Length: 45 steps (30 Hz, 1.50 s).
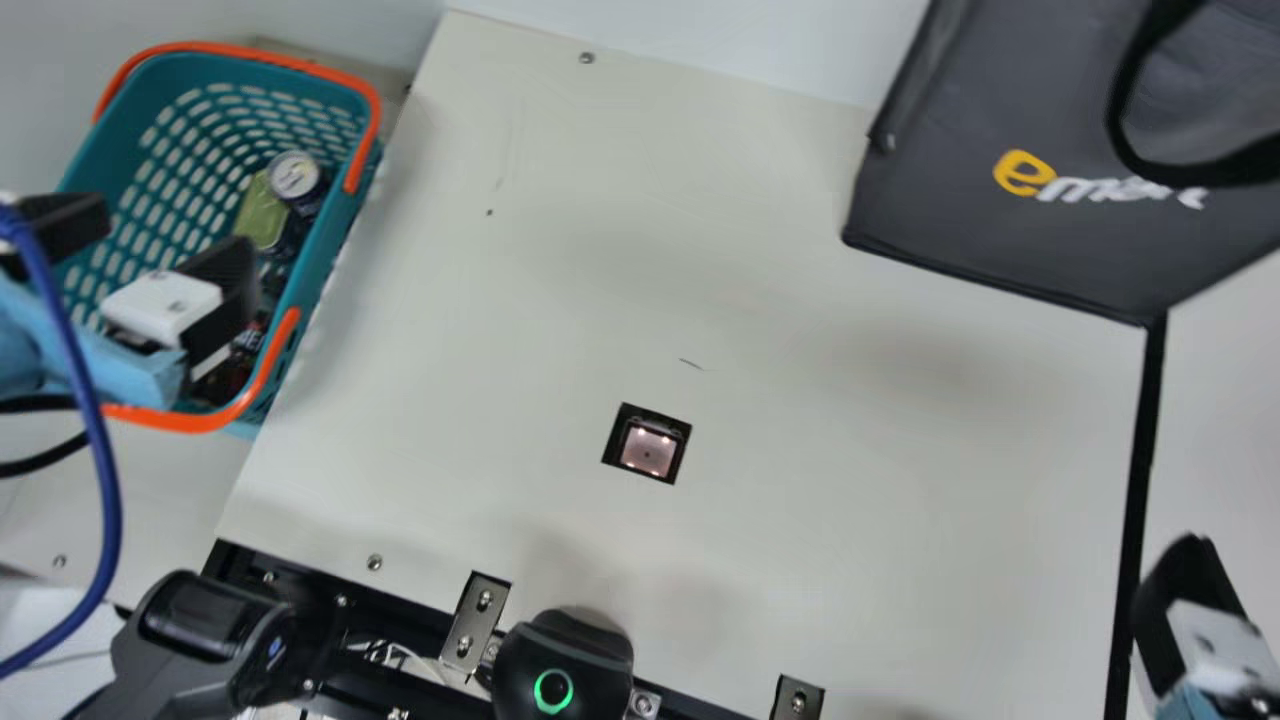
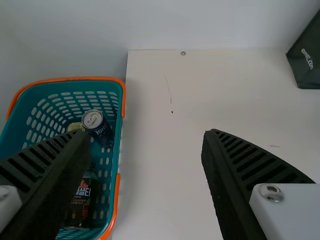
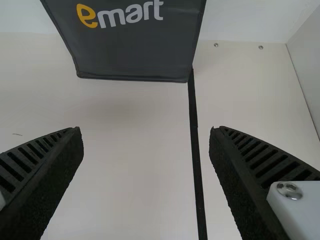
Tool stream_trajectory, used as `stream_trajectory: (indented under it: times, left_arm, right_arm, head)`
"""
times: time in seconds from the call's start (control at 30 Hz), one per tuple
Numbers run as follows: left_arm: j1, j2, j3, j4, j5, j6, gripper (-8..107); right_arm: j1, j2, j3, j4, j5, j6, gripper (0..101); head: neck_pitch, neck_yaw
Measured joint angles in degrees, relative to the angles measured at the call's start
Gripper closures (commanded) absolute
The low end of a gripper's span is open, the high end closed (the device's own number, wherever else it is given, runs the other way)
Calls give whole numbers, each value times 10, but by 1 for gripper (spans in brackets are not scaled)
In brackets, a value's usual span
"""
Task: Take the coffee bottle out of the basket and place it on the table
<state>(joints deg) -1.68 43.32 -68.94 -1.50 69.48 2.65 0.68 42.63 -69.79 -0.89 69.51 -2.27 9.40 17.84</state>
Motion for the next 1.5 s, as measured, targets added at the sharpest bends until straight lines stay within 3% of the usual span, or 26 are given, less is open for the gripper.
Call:
stream_trajectory:
  times: [1.1, 1.5]
  left_arm:
    - [-1, 2, 0, 4, 0, -3, 9]
    - [43, 28, 6, 23, -14, -15, 9]
  right_arm:
    - [0, 0, 0, 0, 0, 0, 10]
    - [0, 0, 0, 0, 0, 0, 10]
  head:
    - [0, 4]
    - [0, 4]
